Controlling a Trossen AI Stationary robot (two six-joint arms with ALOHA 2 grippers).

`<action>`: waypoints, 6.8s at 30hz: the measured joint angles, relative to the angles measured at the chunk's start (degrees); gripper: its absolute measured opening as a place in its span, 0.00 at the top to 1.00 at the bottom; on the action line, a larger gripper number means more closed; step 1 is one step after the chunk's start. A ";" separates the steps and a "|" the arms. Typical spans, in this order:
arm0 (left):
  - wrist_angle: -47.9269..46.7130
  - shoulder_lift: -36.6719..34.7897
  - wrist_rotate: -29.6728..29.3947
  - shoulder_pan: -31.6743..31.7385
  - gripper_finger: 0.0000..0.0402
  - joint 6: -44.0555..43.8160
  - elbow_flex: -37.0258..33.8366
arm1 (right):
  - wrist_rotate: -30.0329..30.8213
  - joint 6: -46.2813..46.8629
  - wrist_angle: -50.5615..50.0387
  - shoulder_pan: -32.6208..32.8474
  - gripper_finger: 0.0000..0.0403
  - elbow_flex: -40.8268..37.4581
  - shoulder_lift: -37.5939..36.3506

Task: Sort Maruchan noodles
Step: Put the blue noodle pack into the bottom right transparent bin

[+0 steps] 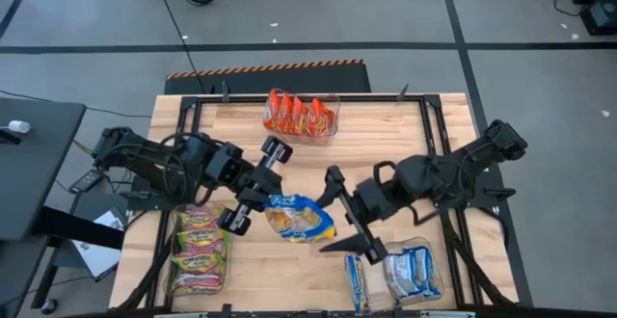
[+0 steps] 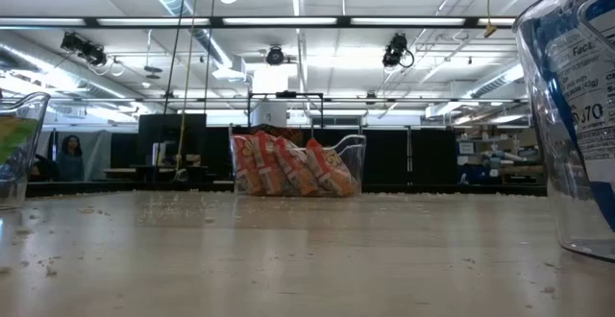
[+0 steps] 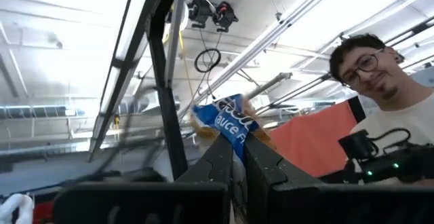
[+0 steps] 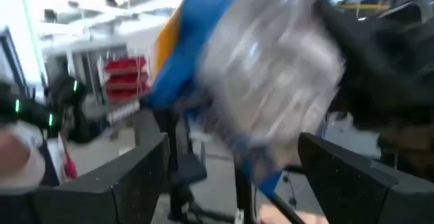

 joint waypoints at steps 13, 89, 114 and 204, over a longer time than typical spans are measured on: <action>-2.35 -0.49 -3.08 3.00 0.96 -0.03 0.04 | 13.74 -10.36 4.85 0.75 0.18 0.00 -0.04; -97.79 -33.17 -46.96 -9.68 0.50 -37.29 -0.02 | 15.43 -64.94 -78.73 20.62 0.71 6.57 7.59; -97.46 -32.74 -47.22 -9.74 0.50 -37.13 -0.02 | 5.99 -38.45 -62.30 23.82 0.69 -2.43 18.92; -91.86 -24.26 -63.75 -8.43 0.52 -40.02 -0.07 | 19.50 -50.67 -12.92 27.33 0.98 -42.31 1.57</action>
